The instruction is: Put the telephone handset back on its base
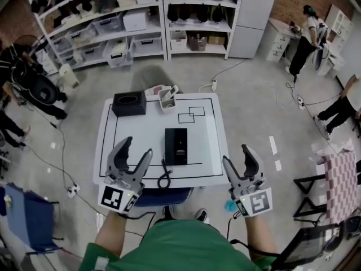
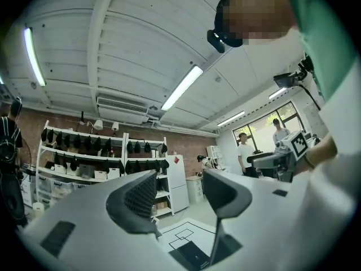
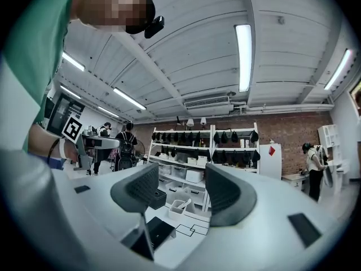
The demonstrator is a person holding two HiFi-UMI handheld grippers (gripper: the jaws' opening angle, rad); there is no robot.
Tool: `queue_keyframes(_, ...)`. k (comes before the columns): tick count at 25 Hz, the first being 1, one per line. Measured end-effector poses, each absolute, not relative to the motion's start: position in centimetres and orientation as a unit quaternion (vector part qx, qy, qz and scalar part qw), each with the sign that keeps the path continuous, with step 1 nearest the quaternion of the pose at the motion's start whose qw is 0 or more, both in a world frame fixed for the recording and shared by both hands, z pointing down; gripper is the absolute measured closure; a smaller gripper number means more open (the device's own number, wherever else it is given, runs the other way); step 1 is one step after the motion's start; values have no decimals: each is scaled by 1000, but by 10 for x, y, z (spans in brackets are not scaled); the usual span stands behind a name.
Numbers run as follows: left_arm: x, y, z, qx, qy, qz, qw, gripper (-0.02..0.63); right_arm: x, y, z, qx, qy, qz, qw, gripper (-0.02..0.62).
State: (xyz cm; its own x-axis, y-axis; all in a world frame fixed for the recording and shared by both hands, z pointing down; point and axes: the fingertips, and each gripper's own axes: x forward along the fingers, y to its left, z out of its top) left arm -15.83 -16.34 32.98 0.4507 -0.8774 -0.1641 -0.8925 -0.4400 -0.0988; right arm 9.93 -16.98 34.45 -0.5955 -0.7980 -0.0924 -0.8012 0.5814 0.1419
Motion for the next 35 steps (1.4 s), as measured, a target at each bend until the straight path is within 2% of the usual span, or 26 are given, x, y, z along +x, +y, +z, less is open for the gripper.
queue_keyframes(6, -149, -134, 336, -837, 537, 39, 93, 372, 104, -155, 333, -458, 884, 93, 23, 348)
queue_keyframes(11, -147, -125, 336, -831, 547, 31, 96, 467, 117, -144, 319, -484, 867, 110, 37, 410)
queue_keyframes(14, -148, -121, 333, -824, 556, 29, 106, 559, 129, -141, 315, -511, 850, 122, 36, 544)
queue_keyframes(16, -148, -121, 334, -823, 557, 27, 106, 580, 133, -140, 313, -518, 845, 125, 40, 571)
queue_keyframes(35, -138, -120, 342, -836, 540, 20, 97, 586, 130, -132, 312, -520, 843, 133, 28, 574)
